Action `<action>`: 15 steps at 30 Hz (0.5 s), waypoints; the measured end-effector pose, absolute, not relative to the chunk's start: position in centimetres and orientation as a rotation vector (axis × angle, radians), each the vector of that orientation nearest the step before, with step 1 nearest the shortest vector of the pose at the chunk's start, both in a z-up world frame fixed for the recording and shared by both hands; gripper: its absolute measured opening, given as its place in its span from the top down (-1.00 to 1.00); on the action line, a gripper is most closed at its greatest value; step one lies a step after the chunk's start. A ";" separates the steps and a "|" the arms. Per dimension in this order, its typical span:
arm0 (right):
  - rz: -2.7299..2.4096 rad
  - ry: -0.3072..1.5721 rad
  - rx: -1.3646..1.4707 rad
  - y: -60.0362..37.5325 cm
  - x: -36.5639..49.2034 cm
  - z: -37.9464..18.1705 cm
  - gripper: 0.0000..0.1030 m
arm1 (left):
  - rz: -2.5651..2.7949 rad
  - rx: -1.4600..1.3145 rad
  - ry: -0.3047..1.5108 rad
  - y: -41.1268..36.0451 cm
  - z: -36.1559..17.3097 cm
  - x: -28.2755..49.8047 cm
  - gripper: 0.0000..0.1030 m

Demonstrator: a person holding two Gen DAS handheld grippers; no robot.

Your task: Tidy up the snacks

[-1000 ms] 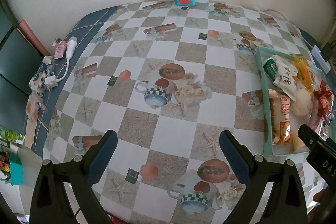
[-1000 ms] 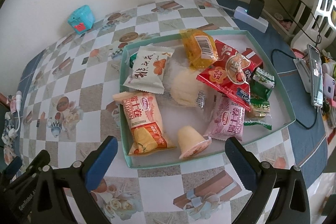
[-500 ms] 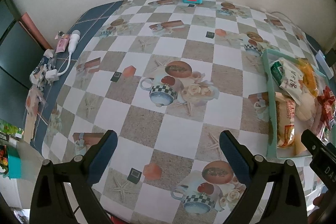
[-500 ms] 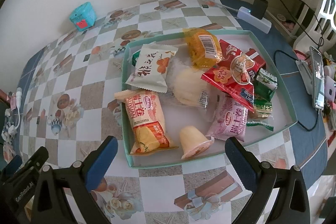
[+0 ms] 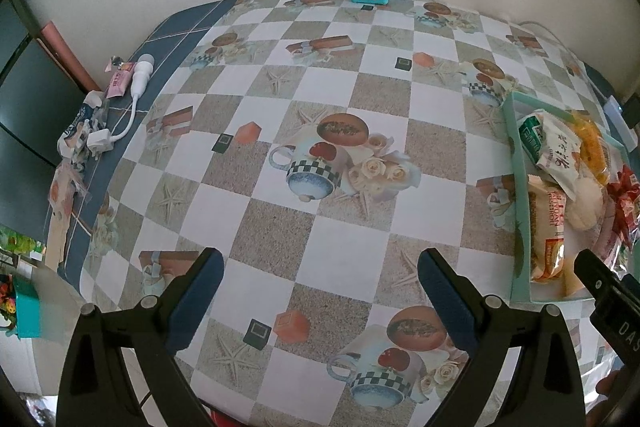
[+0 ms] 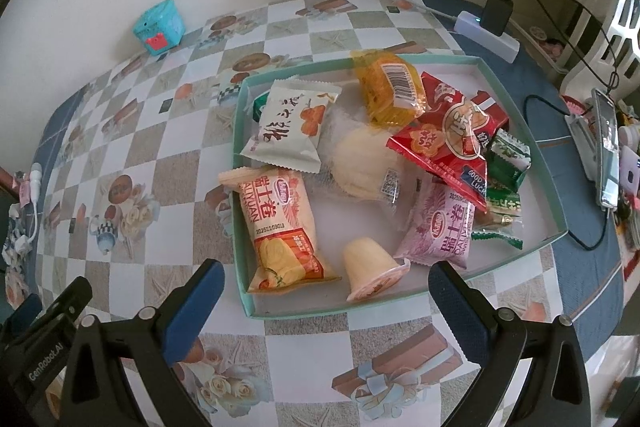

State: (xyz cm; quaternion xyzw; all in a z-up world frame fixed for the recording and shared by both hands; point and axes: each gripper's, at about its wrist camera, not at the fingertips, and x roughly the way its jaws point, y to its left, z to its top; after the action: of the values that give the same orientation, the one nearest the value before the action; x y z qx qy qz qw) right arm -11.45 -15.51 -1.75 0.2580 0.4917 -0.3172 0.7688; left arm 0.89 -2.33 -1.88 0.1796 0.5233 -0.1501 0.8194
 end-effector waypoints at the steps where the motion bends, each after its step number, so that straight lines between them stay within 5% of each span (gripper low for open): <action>1: -0.687 1.068 0.559 -15.5 -11.4 -1.7 -1.00 | -0.319 0.383 1.114 -2.3 -1.9 0.9 -0.90; 15: -0.688 1.069 0.561 -15.5 -11.4 -1.8 -1.00 | -0.321 0.383 1.116 -2.3 -1.9 1.0 -0.90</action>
State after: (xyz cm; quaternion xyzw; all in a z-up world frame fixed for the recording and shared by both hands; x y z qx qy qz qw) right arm -11.41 -15.51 -1.78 0.2583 0.4926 -0.3169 0.7683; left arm 0.96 -2.27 -1.94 0.1799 0.5237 -0.1505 0.8190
